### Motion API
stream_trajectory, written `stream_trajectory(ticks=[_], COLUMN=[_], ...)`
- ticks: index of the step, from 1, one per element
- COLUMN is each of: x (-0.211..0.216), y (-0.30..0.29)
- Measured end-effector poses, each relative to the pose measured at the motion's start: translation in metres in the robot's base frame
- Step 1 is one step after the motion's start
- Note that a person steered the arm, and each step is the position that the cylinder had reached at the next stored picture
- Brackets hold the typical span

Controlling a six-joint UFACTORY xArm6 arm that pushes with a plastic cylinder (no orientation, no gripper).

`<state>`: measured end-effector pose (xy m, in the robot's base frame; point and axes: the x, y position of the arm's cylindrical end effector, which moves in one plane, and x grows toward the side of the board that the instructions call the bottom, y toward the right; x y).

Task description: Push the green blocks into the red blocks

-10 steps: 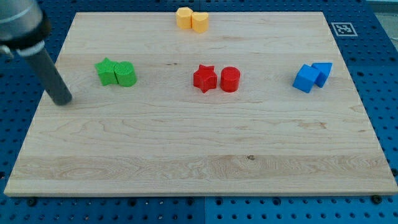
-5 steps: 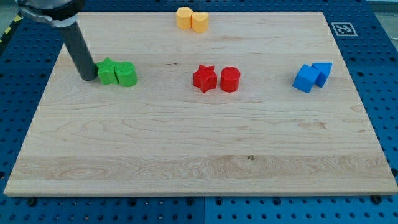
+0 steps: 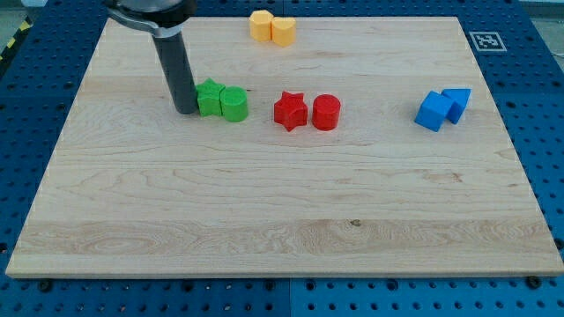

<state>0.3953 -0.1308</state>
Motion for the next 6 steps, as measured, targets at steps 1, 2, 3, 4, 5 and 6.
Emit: stream_trajectory(ticks=[1,2,3,4,5,6], x=[0.001,0.01,0.013,0.011,0.009,0.009], y=[0.017,0.027,0.032,0.032,0.036,0.06])
